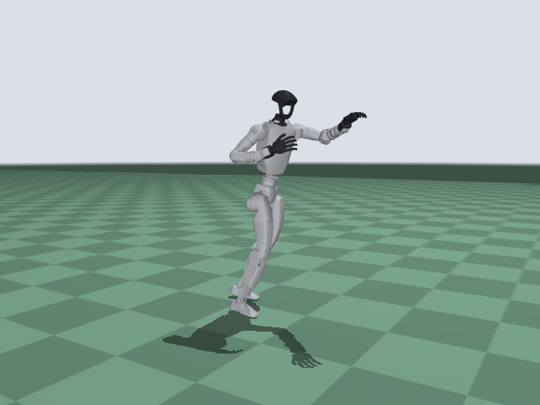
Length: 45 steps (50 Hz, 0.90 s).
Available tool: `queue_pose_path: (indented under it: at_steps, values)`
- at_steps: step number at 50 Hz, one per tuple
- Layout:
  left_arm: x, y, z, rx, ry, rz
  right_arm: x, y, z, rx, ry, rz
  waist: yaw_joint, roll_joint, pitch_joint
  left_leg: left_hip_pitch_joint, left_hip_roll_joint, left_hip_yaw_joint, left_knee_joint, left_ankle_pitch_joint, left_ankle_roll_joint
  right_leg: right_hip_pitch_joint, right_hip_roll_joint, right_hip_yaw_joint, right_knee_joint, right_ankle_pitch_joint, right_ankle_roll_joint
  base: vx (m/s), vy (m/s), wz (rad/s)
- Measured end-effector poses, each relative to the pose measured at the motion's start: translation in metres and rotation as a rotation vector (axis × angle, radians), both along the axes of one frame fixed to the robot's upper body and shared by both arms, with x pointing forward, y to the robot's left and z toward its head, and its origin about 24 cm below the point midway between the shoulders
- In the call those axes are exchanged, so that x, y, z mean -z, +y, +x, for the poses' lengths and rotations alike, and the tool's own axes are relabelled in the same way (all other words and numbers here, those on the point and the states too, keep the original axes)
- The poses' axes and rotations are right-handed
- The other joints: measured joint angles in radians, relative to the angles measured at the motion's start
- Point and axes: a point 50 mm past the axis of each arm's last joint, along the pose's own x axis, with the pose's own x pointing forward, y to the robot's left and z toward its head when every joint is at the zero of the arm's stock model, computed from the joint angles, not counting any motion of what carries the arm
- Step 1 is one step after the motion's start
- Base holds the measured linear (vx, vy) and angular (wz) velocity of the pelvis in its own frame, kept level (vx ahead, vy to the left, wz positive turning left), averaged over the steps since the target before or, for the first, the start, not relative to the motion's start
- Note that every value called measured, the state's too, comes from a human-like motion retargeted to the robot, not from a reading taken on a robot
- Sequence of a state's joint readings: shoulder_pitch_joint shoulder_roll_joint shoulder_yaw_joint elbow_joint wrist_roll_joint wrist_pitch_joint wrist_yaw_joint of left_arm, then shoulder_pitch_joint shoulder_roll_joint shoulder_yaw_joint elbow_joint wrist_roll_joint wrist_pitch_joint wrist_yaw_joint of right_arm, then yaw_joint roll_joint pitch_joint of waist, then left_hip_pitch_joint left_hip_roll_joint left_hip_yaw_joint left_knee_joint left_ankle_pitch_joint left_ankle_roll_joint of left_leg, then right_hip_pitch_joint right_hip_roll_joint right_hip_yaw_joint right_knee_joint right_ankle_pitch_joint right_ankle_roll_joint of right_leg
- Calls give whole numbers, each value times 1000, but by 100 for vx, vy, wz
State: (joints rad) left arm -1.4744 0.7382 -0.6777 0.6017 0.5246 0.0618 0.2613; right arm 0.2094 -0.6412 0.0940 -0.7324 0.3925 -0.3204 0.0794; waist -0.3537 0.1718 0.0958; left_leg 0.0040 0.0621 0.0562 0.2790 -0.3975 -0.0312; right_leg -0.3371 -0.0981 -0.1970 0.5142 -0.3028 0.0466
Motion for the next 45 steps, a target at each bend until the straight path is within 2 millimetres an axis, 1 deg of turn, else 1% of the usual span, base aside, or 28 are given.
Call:
queue_pose_path:
  at_steps: [1, 3, 5, 7, 8, 10, 11, 12, 14, 16, 18, 19, 20, 21, 23, 24, 25, 26, 28, 30, 32, 33, 35, 37, 38, 40, 42, 45]
  values:
    - [4, 13, 17, -120, 96, 34, 2, -6, 0, 42, 21, -48, -76, -12, 18, 59, -10, -29, -37, 65, -6, 24, -14, -37, -160, 46, 28, 147, -25, 151]
    - [9, 51, 35, -345, 272, 14, 3, -12, 0, 103, 15, -142, -198, -62, 56, 195, -29, -83, -107, 185, -6, 54, -35, -72, -393, 85, 88, 150, -36, 95]
    - [8, 82, 34, -399, 368, -199, -9, -10, 1, 146, -98, -196, -265, -126, 81, 328, -37, -94, -145, 258, 22, 53, -37, -41, -484, 62, 131, 150, -41, -11]
    - [-9, 86, 24, -167, 287, -501, -43, -9, 5, 238, -341, -255, -263, -192, 95, 411, -47, 19, -58, 221, 103, 69, -42, 22, -445, 93, 111, 143, -34, -119]
    - [-18, 81, 14, 31, 216, -630, -66, -9, 8, 283, -456, -281, -241, -216, 107, 426, -44, 108, 43, 168, 149, 83, -44, 53, -388, 106, 82, 138, -24, -170]
    - [-23, 55, -19, 507, 18, -849, -105, 6, 14, 276, -662, -137, -183, -217, 123, 367, 1, 239, 332, 39, 221, 90, -27, 105, -225, 25, 15, 134, -14, -172]
    - [-12, 33, -36, 716, -4, -878, -121, 18, 25, 278, -705, -128, -147, -202, 130, 289, 28, 243, 487, -21, 239, 87, -10, 123, -153, -39, -6, 129, -5, -137]
    - [1, 18, -58, 910, -23, -908, -137, 34, 36, 271, -736, -118, -111, -188, 131, 202, 50, 239, 627, -74, 253, 86, 5, 137, -97, -91, -22, 126, -1, -103]
    - [47, -2, -98, 1248, 41, -958, -157, 75, 69, 246, -718, -118, -31, -181, 93, -7, 62, 204, 812, -132, 263, 99, 16, 156, -77, -124, -23, 124, 2, -77]
    - [102, 0, -126, 1493, 182, -1074, -163, 109, 114, 302, -619, -153, 91, -220, 25, -192, 42, 201, 839, -144, 261, 135, -6, 179, -137, -88, -3, 124, 6, -84]
    - [158, 9, -144, 1616, 344, -1283, -158, 117, 167, 474, -506, -226, 269, -295, -23, -312, 12, 238, 713, -113, 242, 185, -48, 222, -221, -3, 25, 126, 12, -130]
    - [185, 15, -151, 1589, 439, -1370, -149, 111, 193, 584, -448, -305, 371, -334, -33, -340, 4, 267, 595, -82, 221, 212, -70, 247, -262, 52, 41, 128, 19, -161]
    - [212, 20, -160, 1531, 544, -1443, -140, 96, 217, 716, -399, -397, 476, -373, -37, -358, -2, 298, 460, -46, 195, 241, -92, 274, -302, 109, 57, 129, 26, -163]
    - [233, 27, -167, 1407, 657, -1406, -126, 79, 236, 794, -320, -515, 574, -391, -23, -344, 0, 322, 291, -8, 160, 284, -104, 290, -340, 163, 70, 131, 33, -153]
    - [267, 37, -182, 1293, 830, -1479, -111, 31, 256, 954, -161, -633, 742, -388, 22, -300, 19, 351, -24, 33, 81, 401, -112, 303, -412, 248, 83, 134, 45, -101]
    - [275, 41, -189, 1265, 865, -1520, -112, 10, 258, 1021, -120, -619, 792, -367, 44, -288, 35, 351, -124, 21, 43, 469, -108, 296, -433, 269, 82, 136, 54, -22]
    - [281, 46, -197, 1238, 884, -1542, -115, -9, 257, 1080, -99, -584, 829, -340, 64, -282, 52, 345, -199, -2, 8, 539, -103, 285, -447, 281, 77, 135, 55, 48]
    - [280, 50, -203, 1235, 878, -1542, -128, -18, 253, 1102, -134, -494, 834, -306, 82, -282, 66, 331, -210, -1, -8, 605, -93, 268, -433, 274, 61, 134, 54, 98]
    - [274, 57, -213, 1239, 854, -1509, -158, -27, 238, 1045, -223, -260, 816, -238, 121, -281, 90, 283, -150, 60, -13, 715, -64, 221, -345, 235, 16, 132, 49, 156]
    - [266, 57, -213, 1268, 814, -1481, -186, -23, 211, 809, -302, 55, 771, -188, 173, -284, 91, 202, 38, 78, 34, 750, -52, 147, -117, 142, -39, 127, 38, 180]
    - [258, 48, -193, 1333, 738, -1515, -192, -9, 171, 433, -339, 411, 739, -190, 242, -294, 56, 150, 273, -73, 100, 667, -93, 114, 233, 4, -77, 117, 24, 135]
    - [252, 40, -179, 1373, 694, -1538, -186, -3, 150, 242, -346, 562, 733, -212, 262, -303, 32, 148, 357, -142, 127, 576, -120, 129, 412, -54, -76, 110, 14, 75]
    - [234, 21, -149, 1473, 603, -1537, -161, 4, 112, -50, -346, 733, 715, -255, 275, -282, -3, 163, 408, -207, 148, 395, -126, 195, 628, -135, -88, 105, 9, 35]
    - [206, -3, -133, 1743, 467, -1714, -123, 10, 91, -231, -235, 848, 642, -275, 247, -230, -21, 169, 349, -204, 148, 230, -94, 219, 668, -167, -86, 104, 7, 35]
    - [190, -12, -129, 1863, 402, -1734, -102, 14, 84, -294, -163, 869, 582, -258, 232, -185, -12, 164, 290, -180, 132, 194, -63, 199, 601, -188, -127, 104, 5, 57]
    - [161, -19, -131, 1965, 289, -1658, -55, 22, 70, -382, 20, 896, 425, -217, 186, -115, 9, 141, 190, -125, 103, 133, -30, 98, 401, -167, -126, 108, 0, 82]
    - [143, -21, -137, 1953, 255, -1545, -7, 25, 57, -386, 241, 914, 262, -184, 146, -42, 10, 114, 101, -52, 79, 127, -15, -21, 86, -86, -64, 115, -10, 84]
    - [132, -21, -146, 1775, 304, -1332, 56, 13, 33, -269, 521, 909, 91, -200, 104, 89, -42, 97, 15, 57, 63, 126, -34, -155, -345, 37, 51, 121, -22, 8]
